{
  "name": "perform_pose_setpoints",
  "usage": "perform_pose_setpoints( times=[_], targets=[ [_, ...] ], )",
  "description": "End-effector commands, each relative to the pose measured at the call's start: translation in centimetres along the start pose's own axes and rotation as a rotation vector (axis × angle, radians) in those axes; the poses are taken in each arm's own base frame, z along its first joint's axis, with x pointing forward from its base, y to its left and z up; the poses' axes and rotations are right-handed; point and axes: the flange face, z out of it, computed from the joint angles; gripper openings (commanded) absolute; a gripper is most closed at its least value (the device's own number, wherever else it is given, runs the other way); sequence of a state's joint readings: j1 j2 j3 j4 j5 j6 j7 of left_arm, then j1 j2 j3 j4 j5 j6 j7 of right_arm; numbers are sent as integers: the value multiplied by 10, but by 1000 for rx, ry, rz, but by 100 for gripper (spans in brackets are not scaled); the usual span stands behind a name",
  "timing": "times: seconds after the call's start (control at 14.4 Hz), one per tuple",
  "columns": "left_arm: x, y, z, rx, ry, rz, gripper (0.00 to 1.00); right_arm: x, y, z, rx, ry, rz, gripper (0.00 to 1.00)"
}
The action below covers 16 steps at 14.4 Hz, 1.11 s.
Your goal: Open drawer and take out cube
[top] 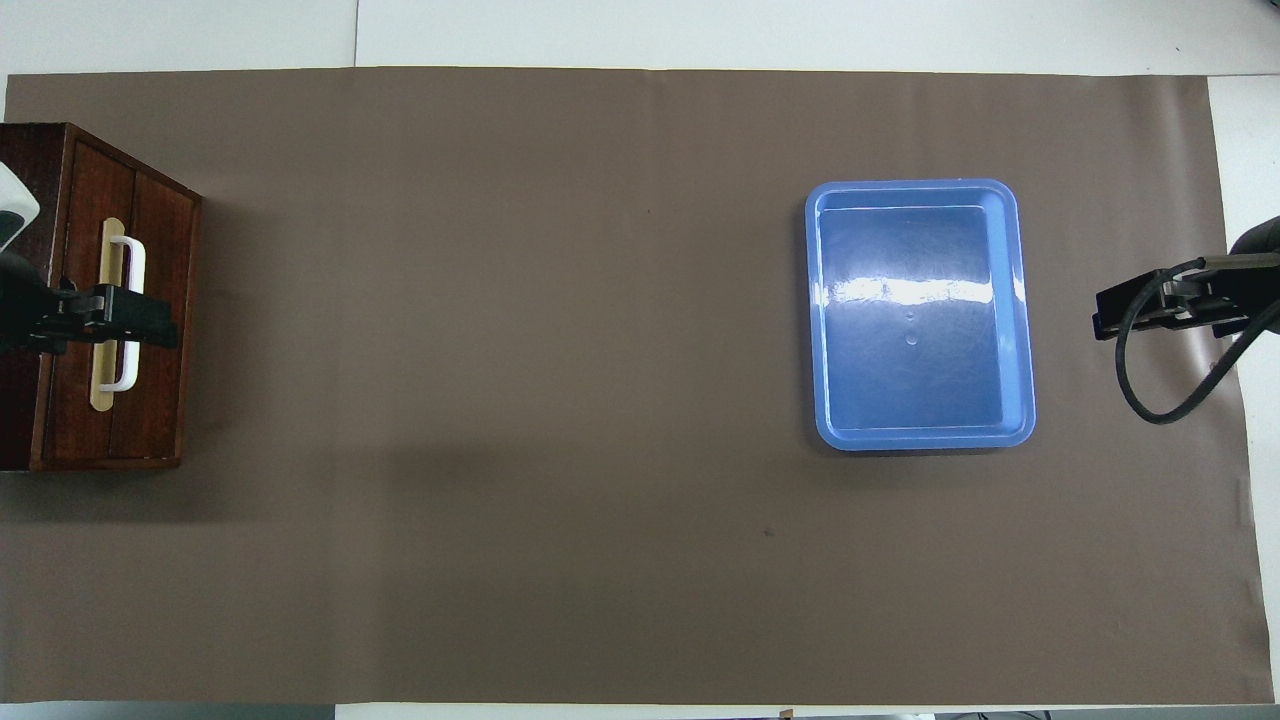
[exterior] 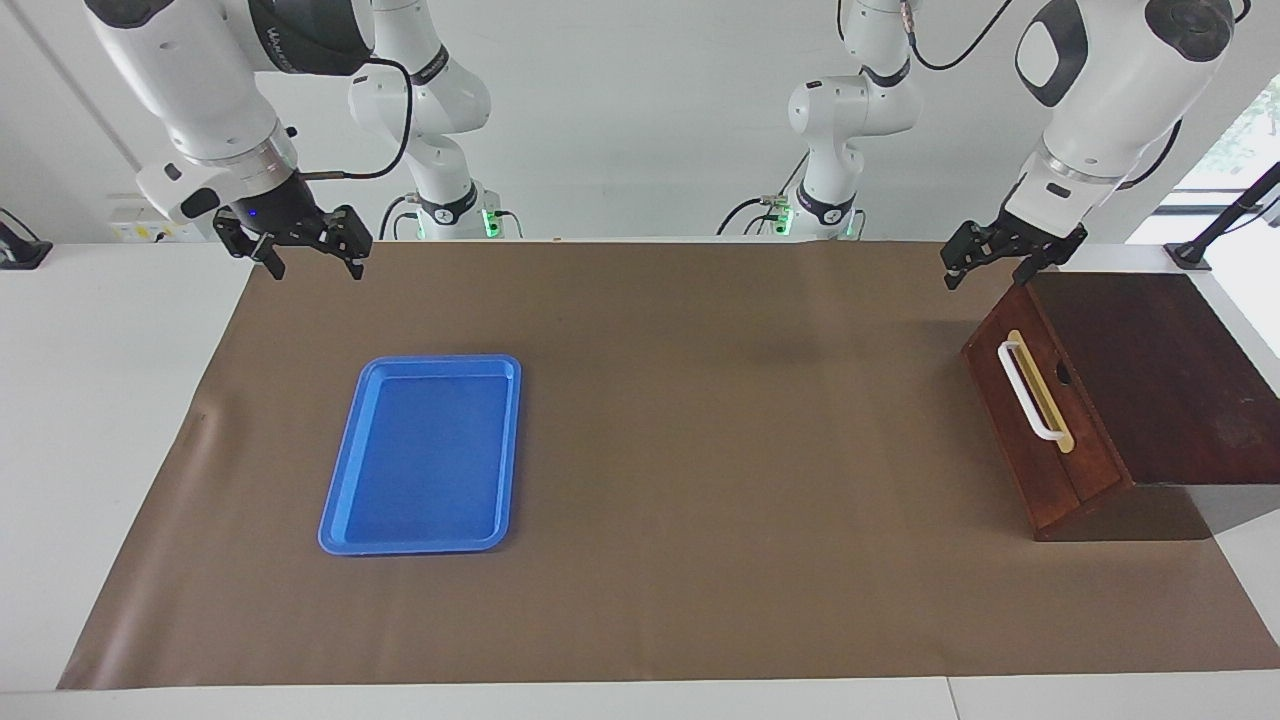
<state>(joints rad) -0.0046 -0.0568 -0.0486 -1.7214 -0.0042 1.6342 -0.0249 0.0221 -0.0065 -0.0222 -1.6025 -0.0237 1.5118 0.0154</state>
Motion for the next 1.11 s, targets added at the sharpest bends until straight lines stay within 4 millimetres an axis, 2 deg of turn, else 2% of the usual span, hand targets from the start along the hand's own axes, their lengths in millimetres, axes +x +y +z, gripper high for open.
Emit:
perform_pose_setpoints(
  times=[0.0, 0.14, 0.56, 1.04],
  targets=[
    [0, -9, 2, 16, 34, -18, 100, -7, 3, -1, 3, -16, -14, 100],
    [2, -9, 10, 16, 43, -19, 100, -7, 0, -1, 2, -14, -20, 100],
    [12, -14, 17, 38, 72, -18, 100, -7, 2, -1, 3, -16, -16, 100],
    [40, -30, 84, 169, 102, 20, 100, -7, 2, -1, 3, -16, -16, 100]
  ],
)
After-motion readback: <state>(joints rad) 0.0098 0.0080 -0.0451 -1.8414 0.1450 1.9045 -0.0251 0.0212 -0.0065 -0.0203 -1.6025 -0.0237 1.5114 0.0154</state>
